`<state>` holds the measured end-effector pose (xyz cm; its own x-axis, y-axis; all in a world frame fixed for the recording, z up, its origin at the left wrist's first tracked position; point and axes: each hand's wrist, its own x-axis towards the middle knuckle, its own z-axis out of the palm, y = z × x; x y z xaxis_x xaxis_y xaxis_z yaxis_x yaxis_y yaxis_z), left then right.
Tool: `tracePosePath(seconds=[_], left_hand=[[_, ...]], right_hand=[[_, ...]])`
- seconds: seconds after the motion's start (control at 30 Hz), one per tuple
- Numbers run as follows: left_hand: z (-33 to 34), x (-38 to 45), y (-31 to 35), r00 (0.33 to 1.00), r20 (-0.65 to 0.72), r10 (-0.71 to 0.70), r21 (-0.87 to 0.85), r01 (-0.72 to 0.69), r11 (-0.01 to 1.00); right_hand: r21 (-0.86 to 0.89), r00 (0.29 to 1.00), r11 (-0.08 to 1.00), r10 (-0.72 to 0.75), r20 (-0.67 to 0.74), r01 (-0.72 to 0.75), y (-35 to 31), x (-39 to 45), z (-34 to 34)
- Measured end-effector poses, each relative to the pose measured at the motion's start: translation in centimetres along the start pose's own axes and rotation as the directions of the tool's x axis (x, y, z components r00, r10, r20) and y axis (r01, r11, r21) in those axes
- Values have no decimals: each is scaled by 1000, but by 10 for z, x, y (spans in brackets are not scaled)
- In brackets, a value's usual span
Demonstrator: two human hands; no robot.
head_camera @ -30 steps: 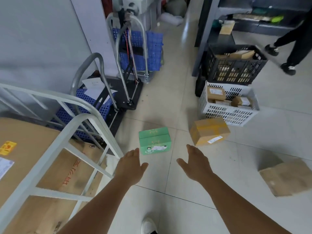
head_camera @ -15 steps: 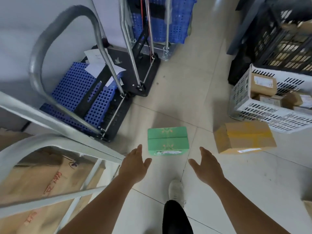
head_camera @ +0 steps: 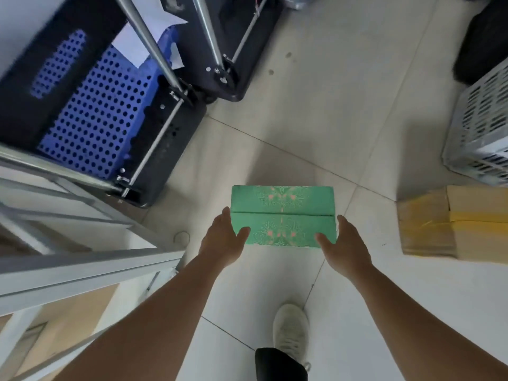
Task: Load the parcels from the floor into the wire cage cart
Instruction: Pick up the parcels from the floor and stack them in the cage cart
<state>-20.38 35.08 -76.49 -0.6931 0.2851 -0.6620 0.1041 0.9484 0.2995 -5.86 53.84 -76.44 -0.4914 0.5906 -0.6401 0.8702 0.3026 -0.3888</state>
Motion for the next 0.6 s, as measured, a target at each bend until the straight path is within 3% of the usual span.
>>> tracePosePath(seconds=[0.3, 0.6], left_hand=[[56, 64, -25, 999, 21, -48, -243, 51, 969], [36, 22, -20, 996, -90, -16, -411, -22, 911]], right_hand=[[274, 998, 961, 56, -33, -45, 38, 63, 57], [417, 991, 909, 41, -128, 16, 25, 24, 37]])
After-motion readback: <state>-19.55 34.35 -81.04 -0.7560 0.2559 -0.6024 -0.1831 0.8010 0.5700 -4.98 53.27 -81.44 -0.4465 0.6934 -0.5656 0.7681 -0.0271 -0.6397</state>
